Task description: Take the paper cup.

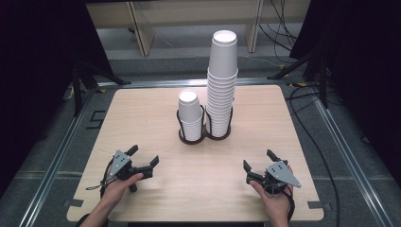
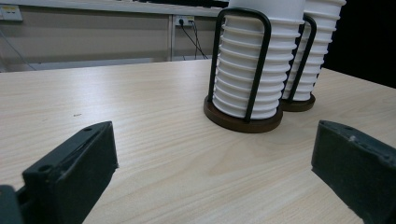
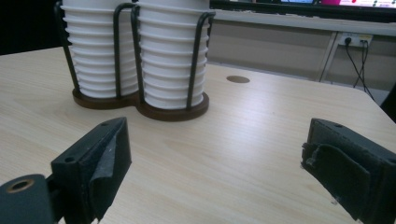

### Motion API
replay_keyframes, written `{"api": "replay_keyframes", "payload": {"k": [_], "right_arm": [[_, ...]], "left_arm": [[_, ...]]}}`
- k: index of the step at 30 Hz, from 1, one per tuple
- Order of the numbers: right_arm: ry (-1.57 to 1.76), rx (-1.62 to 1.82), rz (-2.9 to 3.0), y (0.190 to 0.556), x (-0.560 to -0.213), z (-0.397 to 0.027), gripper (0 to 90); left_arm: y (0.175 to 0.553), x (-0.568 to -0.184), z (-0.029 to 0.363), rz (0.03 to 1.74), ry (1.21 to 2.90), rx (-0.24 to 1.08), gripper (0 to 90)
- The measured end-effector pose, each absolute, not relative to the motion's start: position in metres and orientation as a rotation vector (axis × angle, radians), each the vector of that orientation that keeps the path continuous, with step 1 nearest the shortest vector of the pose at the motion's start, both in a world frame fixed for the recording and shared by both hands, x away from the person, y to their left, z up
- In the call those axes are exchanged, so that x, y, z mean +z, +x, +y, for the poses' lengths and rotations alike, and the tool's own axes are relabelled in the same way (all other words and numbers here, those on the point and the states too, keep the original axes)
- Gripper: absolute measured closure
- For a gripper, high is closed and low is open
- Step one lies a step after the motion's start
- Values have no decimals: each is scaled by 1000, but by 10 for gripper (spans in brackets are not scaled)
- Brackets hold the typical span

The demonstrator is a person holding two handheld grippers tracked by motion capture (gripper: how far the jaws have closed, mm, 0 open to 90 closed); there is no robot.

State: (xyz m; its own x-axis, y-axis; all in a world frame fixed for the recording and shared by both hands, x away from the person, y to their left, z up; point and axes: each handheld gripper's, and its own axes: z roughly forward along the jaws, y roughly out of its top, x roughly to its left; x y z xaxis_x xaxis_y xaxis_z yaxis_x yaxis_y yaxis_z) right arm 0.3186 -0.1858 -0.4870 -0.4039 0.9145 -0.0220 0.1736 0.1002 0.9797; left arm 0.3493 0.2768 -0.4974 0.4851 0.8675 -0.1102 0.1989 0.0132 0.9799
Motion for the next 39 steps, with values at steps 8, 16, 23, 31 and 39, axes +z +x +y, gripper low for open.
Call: {"api": "replay_keyframes", "payload": {"k": [8,16,23,31,39], "right_arm": [[1006,1341,1772,322,-485,-178,131],[997,1353,1747,327,-462,-177,128],[1025,1432,1675,339,-441,-176,128],[1018,1444,1676,351,-418,-172,119],[935,1448,1664,367,-389,-159,55]], "left_arm": [[356,-485,266,967,1458,622,0],[372,-456,241,835,1452,606,0],[389,-427,223,766,1427,581,0],[409,-401,207,703,1445,627,0],[427,-380,185,620,1453,670,0]]}}
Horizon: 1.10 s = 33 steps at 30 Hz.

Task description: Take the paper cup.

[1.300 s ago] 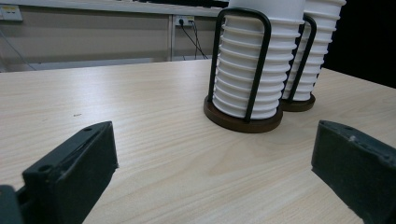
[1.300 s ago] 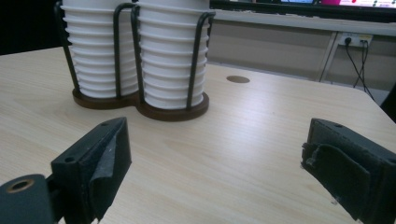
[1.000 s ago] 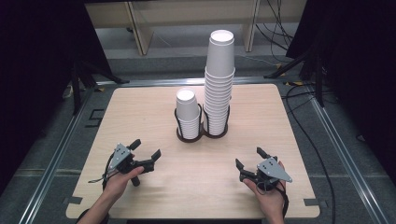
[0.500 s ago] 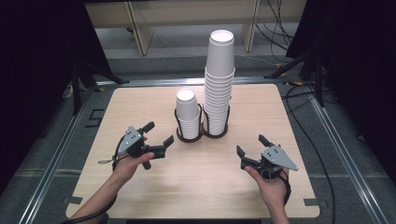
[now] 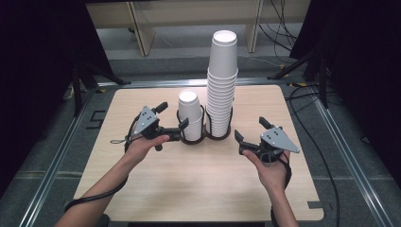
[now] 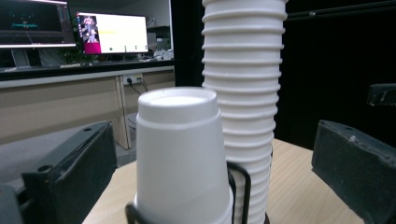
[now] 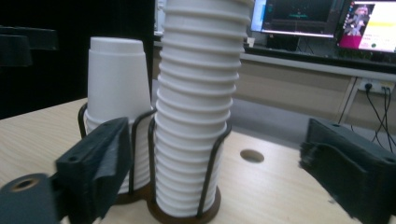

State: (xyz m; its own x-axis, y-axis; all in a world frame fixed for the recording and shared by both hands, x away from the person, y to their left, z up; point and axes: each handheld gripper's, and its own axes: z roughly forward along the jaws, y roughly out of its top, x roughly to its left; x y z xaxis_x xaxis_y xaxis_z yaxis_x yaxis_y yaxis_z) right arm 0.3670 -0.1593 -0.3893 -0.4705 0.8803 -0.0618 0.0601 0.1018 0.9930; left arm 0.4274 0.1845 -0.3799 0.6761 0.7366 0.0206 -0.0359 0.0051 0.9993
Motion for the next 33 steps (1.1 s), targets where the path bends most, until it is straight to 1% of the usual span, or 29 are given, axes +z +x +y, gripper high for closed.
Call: {"api": "replay_keyframes", "payload": {"k": [1,7,12,14,15,22,33], "right_arm": [[941,1456,1669,370,-384,-157,33],[919,1485,1636,378,-372,-155,1],[928,1495,1591,387,-352,-154,1],[932,1511,1585,389,-350,-153,1],[920,1512,1567,394,-342,-154,1],[887,1511,1581,409,-318,-148,2],[866,1523,1578,437,-288,-138,3]], "left_arm": [[429,-377,182,613,1455,673,0],[439,-364,164,586,1471,679,0],[451,-350,149,566,1469,694,0],[452,-349,146,562,1476,695,0],[454,-347,143,554,1486,701,0],[465,-340,121,550,1481,722,0],[479,-336,101,539,1516,741,0]]}}
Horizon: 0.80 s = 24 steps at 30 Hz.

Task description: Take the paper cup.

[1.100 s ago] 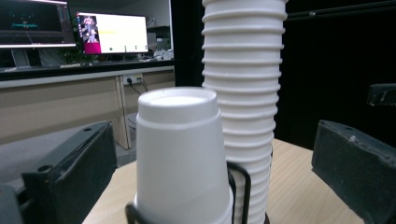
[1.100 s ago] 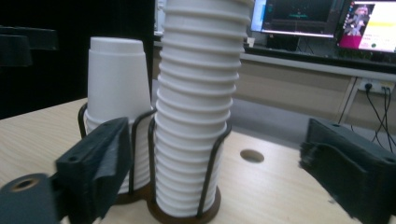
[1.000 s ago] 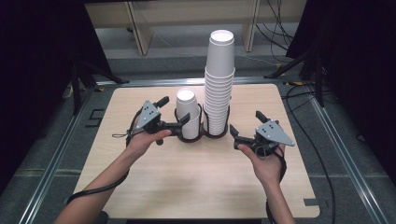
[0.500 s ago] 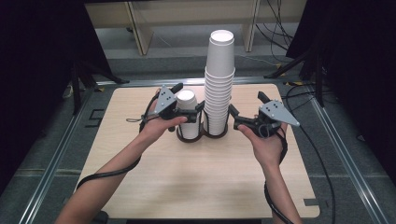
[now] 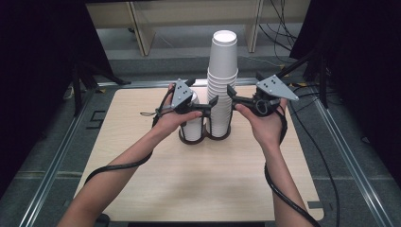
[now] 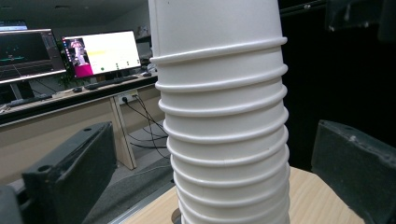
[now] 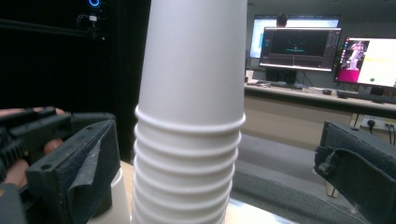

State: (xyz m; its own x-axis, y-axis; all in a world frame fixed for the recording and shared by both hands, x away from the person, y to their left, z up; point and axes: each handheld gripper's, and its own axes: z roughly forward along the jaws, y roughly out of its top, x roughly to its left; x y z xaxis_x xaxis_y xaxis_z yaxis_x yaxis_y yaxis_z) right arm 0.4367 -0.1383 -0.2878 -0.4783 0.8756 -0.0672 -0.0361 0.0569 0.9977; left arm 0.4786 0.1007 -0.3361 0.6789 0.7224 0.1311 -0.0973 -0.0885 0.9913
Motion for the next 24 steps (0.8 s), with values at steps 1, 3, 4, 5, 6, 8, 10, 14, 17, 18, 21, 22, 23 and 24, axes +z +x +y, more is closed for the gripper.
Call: {"api": "replay_keyframes", "payload": {"k": [1,3,4,5,6,8,10,14,17,18,21,22,23,24], "right_arm": [[866,1523,1578,437,-288,-138,3],[871,1530,1581,443,-280,-134,2],[871,1530,1581,443,-280,-134,2],[870,1543,1583,447,-276,-133,2],[870,1543,1583,447,-276,-133,2],[862,1551,1585,453,-268,-130,4],[857,1549,1587,455,-267,-129,4],[854,1560,1614,464,-260,-122,12],[837,1563,1622,469,-254,-118,29],[837,1563,1622,469,-254,-118,29],[827,1546,1640,476,-248,-115,34],[828,1536,1652,481,-246,-113,37],[828,1536,1652,481,-246,-113,37],[837,1532,1662,484,-245,-112,38]], "left_arm": [[479,-336,101,539,1516,741,0],[481,-335,97,534,1518,741,0],[481,-334,96,538,1519,742,0],[482,-333,95,528,1515,733,1],[482,-332,94,536,1506,734,1],[486,-330,92,551,1484,720,1],[487,-330,90,553,1483,718,1],[489,-327,85,545,1488,731,3],[492,-326,82,550,1490,722,11],[492,-326,82,550,1490,722,13],[494,-325,79,547,1488,725,15],[495,-324,77,546,1486,723,18],[495,-324,77,546,1486,723,19],[495,-323,77,551,1483,732,19]]}}
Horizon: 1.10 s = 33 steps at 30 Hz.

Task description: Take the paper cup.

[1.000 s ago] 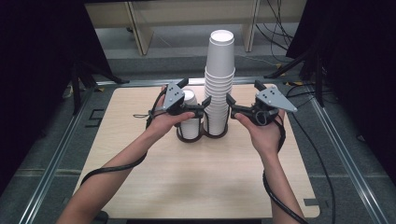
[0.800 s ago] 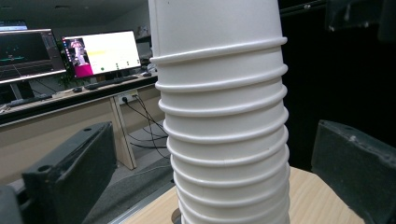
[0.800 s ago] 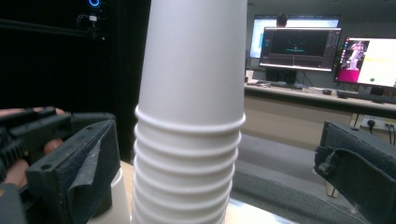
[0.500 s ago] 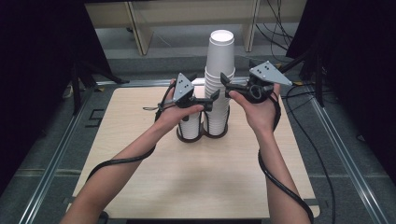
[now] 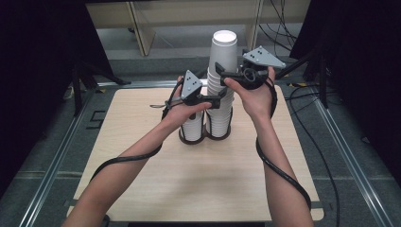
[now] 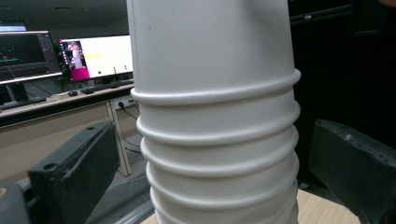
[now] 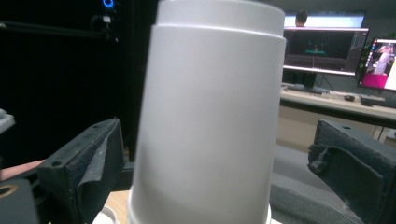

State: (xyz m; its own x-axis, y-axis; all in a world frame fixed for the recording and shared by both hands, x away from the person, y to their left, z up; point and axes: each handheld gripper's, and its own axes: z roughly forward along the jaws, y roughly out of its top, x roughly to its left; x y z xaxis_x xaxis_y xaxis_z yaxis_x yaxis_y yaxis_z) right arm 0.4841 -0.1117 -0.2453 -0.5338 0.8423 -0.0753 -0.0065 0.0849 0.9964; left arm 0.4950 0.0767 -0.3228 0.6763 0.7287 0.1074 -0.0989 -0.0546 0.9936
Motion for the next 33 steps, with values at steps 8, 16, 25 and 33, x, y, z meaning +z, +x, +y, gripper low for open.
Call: {"api": "replay_keyframes", "payload": {"k": [8,16,25,33], "right_arm": [[850,1561,1707,497,-242,-104,72],[829,1570,1730,503,-240,-103,140],[822,1602,1721,504,-240,-103,173],[816,1630,1678,503,-237,-105,186]], "left_arm": [[497,-320,72,553,1480,731,45],[498,-319,69,544,1488,738,70],[500,-318,67,544,1489,728,68],[500,-317,68,549,1483,719,68]]}}
